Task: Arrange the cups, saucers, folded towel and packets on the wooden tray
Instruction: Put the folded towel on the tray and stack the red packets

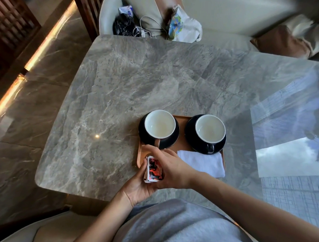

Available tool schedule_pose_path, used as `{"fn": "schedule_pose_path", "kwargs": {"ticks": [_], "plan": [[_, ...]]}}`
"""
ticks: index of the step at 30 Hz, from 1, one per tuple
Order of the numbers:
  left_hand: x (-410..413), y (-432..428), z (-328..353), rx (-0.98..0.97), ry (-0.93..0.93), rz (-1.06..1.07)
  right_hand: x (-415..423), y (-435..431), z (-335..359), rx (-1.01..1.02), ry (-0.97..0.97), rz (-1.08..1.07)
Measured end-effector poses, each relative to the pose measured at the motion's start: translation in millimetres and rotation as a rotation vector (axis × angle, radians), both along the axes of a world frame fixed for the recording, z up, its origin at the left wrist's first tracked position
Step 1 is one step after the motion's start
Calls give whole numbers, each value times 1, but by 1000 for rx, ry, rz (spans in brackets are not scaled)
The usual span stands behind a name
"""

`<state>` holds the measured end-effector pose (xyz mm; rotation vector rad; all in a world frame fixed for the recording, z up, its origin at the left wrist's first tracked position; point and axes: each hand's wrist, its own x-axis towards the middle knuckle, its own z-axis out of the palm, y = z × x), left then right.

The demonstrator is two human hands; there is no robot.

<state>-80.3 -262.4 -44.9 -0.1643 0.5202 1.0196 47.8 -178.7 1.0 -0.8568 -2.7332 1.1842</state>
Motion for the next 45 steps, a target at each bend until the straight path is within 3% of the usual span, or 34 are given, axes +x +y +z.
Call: {"fn": "schedule_pose_path", "kwargs": {"ticks": [8, 13, 17, 20, 24, 30, 33, 36, 40, 45], "plan": [[-1, 0, 4, 34, 41, -4, -5, -7, -8, 16, 29, -52], [-8, -1, 1, -16, 138, -81, -3, -3, -7, 4, -41, 22], [-19, 0, 5, -22, 364, -215, 3, -1, -6, 106, -116, 128], [-23, -1, 10, -40, 671, -274, 4, -5, -7, 188, -168, 206], [-21, 2, 12, 19, 993, -321, 4, -11, -14, 120, -158, 204], [-15, 5, 10, -4, 1174, -356, 21, -18, -23, -126, -16, 45], [-11, 7, 10, 4, 1214, -294, 27, -21, -21, -474, 85, -219], [-7, 9, 11, -36, 1136, -145, 29, -21, -20, -797, 138, -485], [-4, 12, 10, -84, 1106, -56, 21, -21, -26, -885, 149, -684], [-13, 19, 2, -7, 1486, -136, 5, -10, -34, -759, 79, -723]]}}
